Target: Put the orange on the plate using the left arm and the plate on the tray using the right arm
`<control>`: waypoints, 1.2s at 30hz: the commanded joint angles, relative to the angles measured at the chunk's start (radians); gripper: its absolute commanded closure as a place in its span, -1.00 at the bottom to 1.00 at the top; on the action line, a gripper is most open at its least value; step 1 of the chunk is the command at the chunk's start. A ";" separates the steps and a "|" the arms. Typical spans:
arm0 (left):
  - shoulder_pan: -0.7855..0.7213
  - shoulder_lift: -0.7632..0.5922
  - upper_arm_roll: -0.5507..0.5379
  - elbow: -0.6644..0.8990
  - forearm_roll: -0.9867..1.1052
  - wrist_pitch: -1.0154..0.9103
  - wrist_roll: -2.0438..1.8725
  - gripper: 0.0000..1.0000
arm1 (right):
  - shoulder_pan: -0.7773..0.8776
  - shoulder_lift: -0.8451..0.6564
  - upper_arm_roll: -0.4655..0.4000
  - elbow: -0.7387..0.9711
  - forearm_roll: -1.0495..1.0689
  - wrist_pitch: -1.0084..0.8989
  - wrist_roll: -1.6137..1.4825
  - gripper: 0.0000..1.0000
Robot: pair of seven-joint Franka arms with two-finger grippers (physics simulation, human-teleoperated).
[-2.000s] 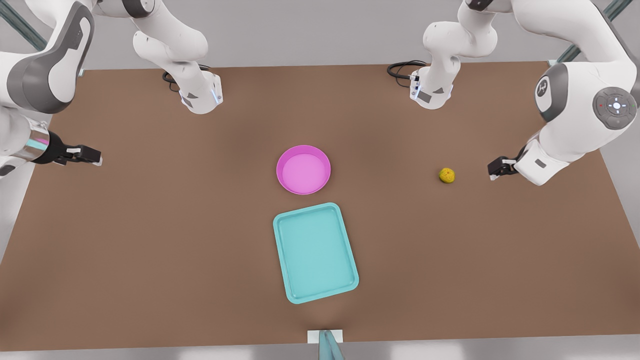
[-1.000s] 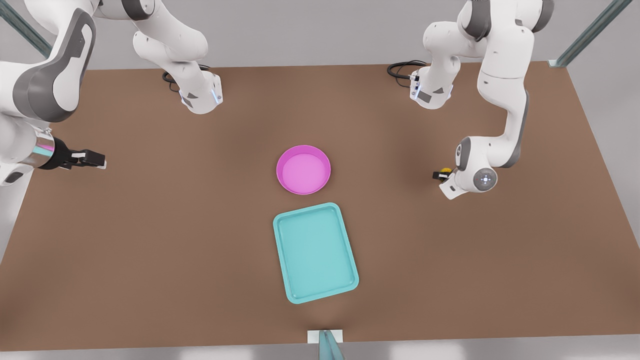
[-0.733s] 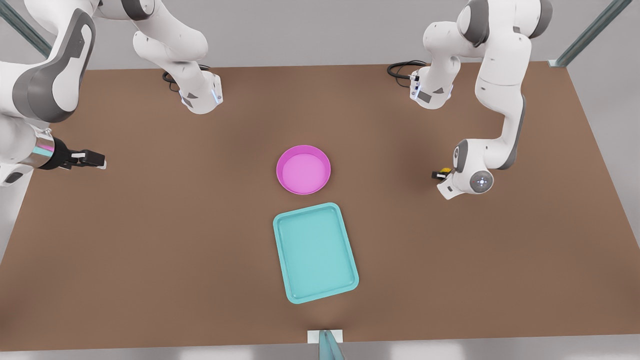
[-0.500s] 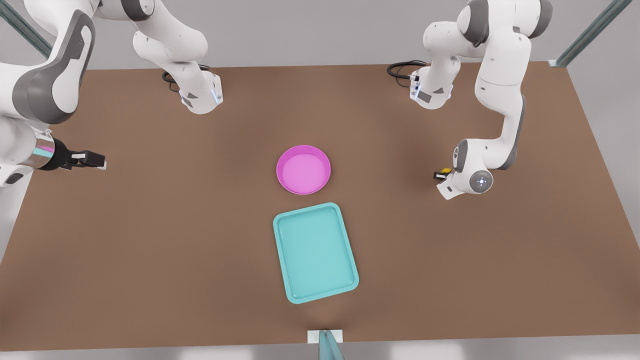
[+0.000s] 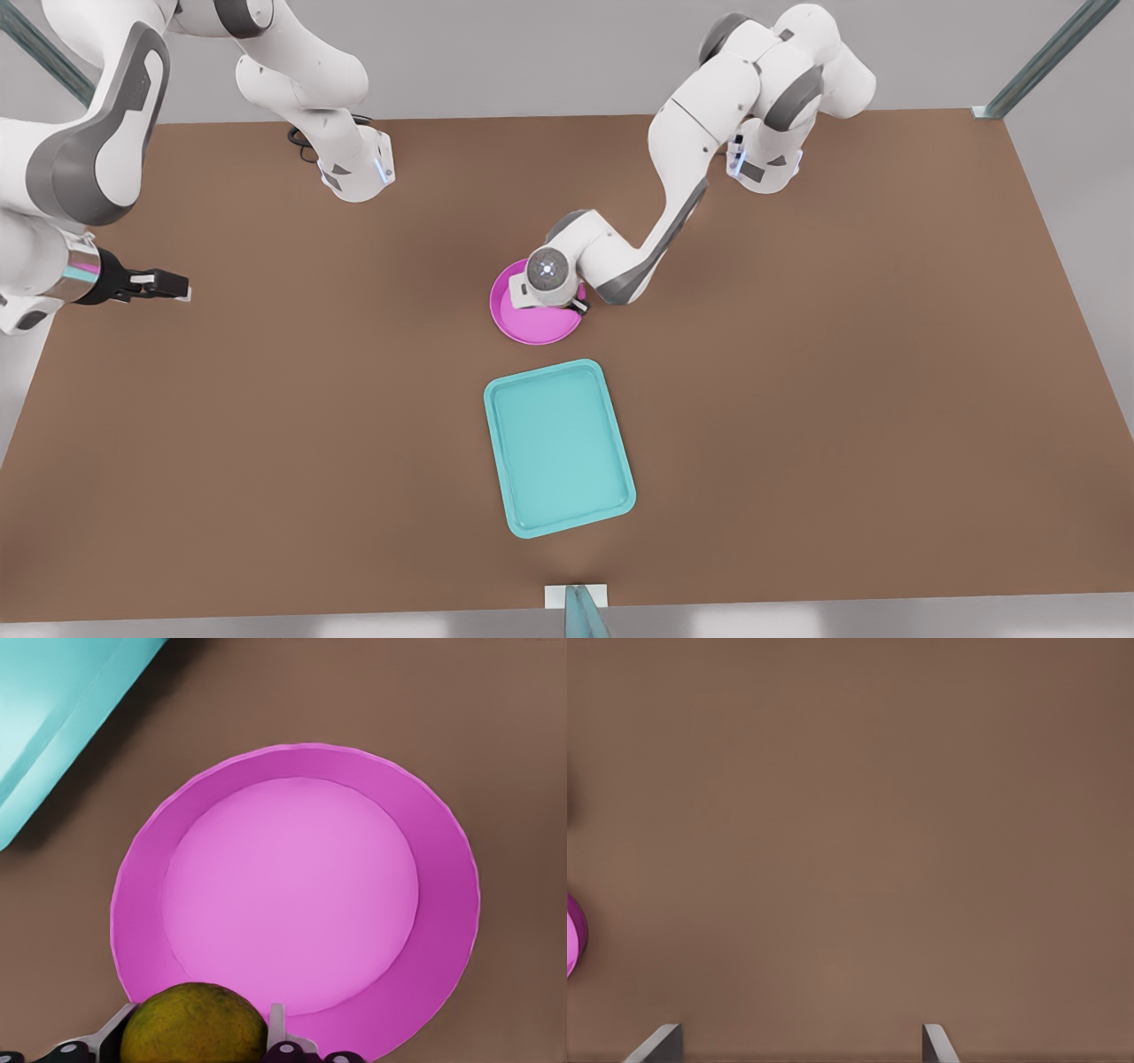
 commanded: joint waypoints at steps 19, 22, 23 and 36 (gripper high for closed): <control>0.700 -0.676 0.057 -0.005 0.185 -0.521 0.247 -1.00 | 0.106 0.100 0.503 -0.734 0.309 0.995 0.630 -1.00; 0.700 -0.610 0.044 0.033 0.165 -0.541 0.243 -1.00 | 0.103 0.197 0.509 -0.706 0.421 1.023 0.610 -1.00; 0.700 -0.614 0.044 0.035 0.164 -0.543 0.250 -1.00 | 0.105 0.232 0.515 -0.695 0.421 1.023 0.585 -1.00; 0.700 -0.604 0.051 0.069 0.093 -0.619 0.230 -1.00 | 0.166 0.347 0.523 -0.697 0.424 0.952 0.392 -1.00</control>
